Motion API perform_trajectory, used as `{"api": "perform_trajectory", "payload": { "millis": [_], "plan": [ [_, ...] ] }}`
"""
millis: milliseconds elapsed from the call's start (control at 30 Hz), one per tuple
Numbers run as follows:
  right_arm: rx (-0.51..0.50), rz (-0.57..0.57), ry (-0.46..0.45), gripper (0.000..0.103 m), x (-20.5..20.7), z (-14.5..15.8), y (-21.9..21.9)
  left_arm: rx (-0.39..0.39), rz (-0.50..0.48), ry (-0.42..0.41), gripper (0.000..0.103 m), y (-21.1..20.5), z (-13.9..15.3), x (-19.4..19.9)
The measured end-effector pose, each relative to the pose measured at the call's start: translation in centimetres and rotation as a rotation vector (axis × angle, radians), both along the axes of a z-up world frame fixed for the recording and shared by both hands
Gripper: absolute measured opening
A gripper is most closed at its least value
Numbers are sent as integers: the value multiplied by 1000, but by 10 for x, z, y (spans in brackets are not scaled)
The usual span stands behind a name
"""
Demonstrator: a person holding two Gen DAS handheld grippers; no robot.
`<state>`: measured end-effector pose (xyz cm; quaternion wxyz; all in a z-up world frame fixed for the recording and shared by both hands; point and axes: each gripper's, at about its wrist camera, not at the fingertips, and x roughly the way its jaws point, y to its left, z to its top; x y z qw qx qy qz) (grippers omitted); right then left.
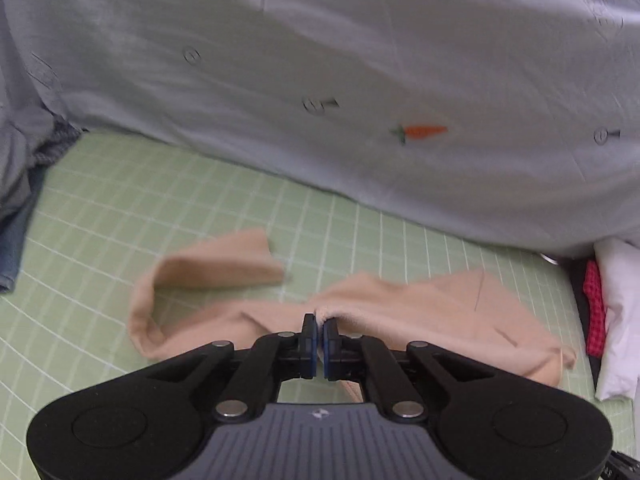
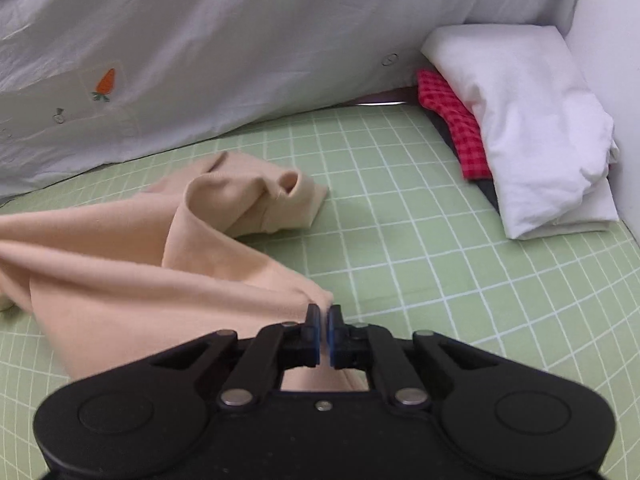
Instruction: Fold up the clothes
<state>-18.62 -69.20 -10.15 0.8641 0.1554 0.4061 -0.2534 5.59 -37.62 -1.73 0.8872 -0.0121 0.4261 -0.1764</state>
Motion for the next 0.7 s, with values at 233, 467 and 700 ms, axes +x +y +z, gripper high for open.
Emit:
{"api": "perform_trajectory", "payload": {
  "millis": [233, 467, 700],
  "plan": [
    [116, -44, 32, 42, 13, -27, 11, 183, -36, 74, 52, -11, -49, -19],
    [122, -24, 92, 67, 19, -44, 17, 108, -47, 279, 60, 2, -100, -50],
    [134, -8, 123, 66, 27, -57, 18, 75, -56, 330, 56, -12, -122, -43]
  ]
}}
